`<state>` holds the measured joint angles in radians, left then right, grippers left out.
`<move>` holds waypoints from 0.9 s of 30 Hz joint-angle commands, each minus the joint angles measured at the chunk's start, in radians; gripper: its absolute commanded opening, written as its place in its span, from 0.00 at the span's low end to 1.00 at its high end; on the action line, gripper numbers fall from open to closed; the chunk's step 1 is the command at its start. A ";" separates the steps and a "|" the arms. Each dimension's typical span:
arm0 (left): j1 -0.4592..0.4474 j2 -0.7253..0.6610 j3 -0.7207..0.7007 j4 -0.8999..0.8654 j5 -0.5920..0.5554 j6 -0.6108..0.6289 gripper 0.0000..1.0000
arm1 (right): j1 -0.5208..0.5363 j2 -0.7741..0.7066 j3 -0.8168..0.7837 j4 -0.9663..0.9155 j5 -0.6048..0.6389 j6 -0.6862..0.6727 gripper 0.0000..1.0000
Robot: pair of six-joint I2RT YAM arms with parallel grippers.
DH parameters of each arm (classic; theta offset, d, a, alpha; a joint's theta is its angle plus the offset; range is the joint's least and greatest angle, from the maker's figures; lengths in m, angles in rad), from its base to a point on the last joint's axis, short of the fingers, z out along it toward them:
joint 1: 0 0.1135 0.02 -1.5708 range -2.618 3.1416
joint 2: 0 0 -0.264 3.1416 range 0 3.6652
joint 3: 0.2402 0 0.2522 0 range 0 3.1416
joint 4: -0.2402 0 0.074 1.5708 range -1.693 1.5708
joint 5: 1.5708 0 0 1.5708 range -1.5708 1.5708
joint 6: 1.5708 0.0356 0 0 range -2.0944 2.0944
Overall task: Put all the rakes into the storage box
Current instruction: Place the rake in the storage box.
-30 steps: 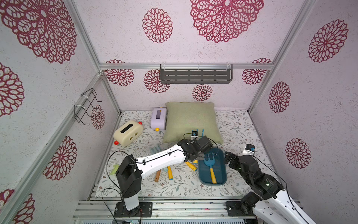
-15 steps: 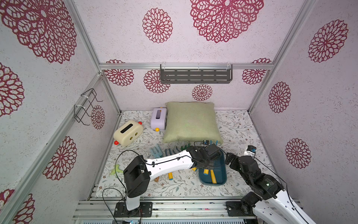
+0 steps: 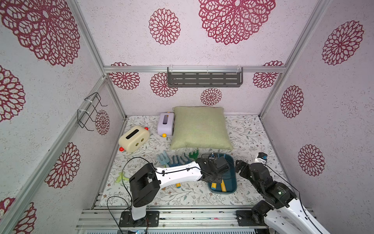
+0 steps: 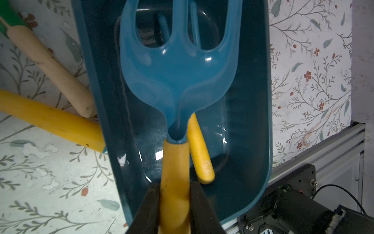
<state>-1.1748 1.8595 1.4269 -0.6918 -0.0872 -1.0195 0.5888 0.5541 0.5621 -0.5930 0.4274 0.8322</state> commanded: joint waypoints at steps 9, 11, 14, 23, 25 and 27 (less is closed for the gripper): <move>-0.012 0.048 0.038 0.028 -0.010 -0.004 0.15 | -0.004 0.018 -0.022 0.012 -0.044 0.022 0.99; -0.011 0.054 0.043 0.015 -0.011 -0.006 0.17 | -0.004 0.023 -0.022 0.015 -0.048 0.022 0.99; 0.000 0.054 0.042 0.000 -0.013 -0.019 0.39 | -0.004 0.029 -0.019 0.016 -0.053 0.020 0.99; 0.022 -0.020 0.055 -0.002 -0.076 0.023 0.70 | -0.004 0.035 -0.015 0.018 -0.067 0.015 0.99; 0.038 -0.062 0.054 -0.016 -0.122 0.048 0.74 | -0.004 0.038 -0.014 0.025 -0.083 0.007 0.99; 0.066 -0.110 0.029 -0.018 -0.142 0.079 0.76 | -0.003 0.041 -0.012 0.035 -0.102 -0.007 0.99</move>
<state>-1.1488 1.8488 1.4506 -0.7010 -0.1570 -0.9939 0.5888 0.5884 0.5392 -0.5865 0.3500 0.8387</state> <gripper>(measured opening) 0.759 0.993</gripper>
